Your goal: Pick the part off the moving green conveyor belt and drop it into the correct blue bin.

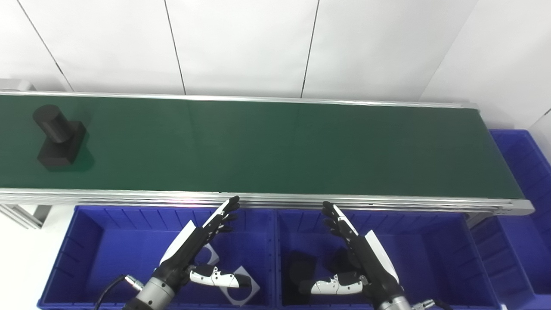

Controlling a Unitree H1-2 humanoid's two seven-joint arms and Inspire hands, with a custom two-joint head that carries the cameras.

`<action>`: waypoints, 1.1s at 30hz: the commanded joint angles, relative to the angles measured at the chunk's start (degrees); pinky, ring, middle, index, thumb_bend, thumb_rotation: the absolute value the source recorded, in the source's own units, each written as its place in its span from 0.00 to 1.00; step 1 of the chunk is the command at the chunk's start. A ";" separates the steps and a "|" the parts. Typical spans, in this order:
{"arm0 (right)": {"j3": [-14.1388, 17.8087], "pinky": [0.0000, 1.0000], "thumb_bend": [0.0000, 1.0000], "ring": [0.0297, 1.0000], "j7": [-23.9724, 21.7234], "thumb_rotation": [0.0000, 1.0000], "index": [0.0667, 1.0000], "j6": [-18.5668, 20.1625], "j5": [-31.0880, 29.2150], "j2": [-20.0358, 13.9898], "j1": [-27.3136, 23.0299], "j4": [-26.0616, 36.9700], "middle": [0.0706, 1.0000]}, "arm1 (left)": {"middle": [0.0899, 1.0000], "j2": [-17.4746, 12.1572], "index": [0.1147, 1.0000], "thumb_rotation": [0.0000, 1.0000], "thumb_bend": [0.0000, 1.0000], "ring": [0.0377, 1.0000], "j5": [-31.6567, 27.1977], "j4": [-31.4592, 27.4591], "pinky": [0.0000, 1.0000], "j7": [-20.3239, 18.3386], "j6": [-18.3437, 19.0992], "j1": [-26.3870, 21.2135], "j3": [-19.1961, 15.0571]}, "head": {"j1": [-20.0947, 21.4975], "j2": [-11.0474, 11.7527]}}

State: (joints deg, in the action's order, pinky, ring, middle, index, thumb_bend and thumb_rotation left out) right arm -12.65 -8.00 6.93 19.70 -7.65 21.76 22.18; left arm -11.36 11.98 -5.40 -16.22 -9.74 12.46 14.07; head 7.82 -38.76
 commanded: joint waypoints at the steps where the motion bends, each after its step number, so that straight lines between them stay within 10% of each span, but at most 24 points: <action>1: 0.11 0.89 0.81 0.90 0.49 0.04 0.97 -0.39 0.03 0.30 -0.37 1.57 0.94 | 0.97 -0.16 0.97 0.25 0.80 0.91 -0.37 -1.50 0.84 0.79 -1.57 -1.02 -0.19 | -0.03 0.04; 22: -0.01 0.89 0.81 0.90 0.61 0.06 0.97 -1.01 0.66 0.02 -0.86 0.64 0.94 | 0.97 -0.13 0.98 0.25 0.79 0.92 -0.30 -0.96 0.84 0.74 -1.68 -1.35 -0.10 | 0.03 0.23; 33: 1.30 0.90 0.80 0.93 0.66 0.01 0.99 -3.74 -1.81 -2.20 -0.65 -1.79 0.95 | 0.93 2.25 0.94 0.24 0.82 0.89 1.51 2.46 0.83 2.56 -3.45 -1.49 1.56 | -13.46 6.64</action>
State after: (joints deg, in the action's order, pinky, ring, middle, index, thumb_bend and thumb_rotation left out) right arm -11.65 -7.93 6.70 18.89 -9.74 21.24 19.64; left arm -9.54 13.26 -2.25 -14.75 -10.94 11.90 15.19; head -5.61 -32.08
